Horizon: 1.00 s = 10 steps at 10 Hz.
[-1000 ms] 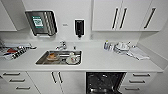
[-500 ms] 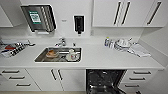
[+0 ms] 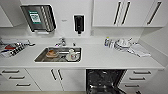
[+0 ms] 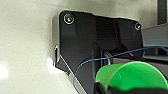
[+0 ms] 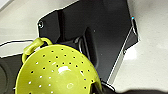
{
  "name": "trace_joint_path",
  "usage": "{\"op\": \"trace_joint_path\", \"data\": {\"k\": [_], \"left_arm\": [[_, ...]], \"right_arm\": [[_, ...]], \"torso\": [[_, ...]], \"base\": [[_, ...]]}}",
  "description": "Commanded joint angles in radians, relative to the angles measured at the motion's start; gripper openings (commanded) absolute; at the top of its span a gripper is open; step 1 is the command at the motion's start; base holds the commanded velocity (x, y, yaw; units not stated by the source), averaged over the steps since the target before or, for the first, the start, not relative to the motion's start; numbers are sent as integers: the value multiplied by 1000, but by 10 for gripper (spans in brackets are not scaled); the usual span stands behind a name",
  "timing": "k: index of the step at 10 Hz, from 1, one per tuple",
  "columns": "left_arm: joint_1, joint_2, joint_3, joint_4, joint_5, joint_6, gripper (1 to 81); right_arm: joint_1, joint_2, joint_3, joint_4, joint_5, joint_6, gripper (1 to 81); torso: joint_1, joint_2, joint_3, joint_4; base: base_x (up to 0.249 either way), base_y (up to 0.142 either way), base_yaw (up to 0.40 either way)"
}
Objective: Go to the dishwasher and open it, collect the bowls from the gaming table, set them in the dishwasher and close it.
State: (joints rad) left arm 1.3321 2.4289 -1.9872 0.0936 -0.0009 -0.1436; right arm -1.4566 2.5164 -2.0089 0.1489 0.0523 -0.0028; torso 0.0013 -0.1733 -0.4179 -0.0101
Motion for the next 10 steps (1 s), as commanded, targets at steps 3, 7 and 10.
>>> {"op": "trace_joint_path", "data": {"k": [3, 7, 10], "left_arm": [[-279, -264, 304, -90, 152, -8, 10], [-552, -275, 338, -153, 386, -8, 10], [-783, -270, 373, -203, 529, -10, 10]], "right_arm": [[51, -58, 58, 4, -68, 1, 10], [57, -74, 87, 4, -68, 0, 10], [58, -74, 90, 4, -68, 0, 10]], "torso": [[0, 0, -93, 0], [0, 1, -184, 0], [1, 1, -171, 0]], "base": [[0, 0, 0], [0, 0, 0], [0, 0, 0]]}}
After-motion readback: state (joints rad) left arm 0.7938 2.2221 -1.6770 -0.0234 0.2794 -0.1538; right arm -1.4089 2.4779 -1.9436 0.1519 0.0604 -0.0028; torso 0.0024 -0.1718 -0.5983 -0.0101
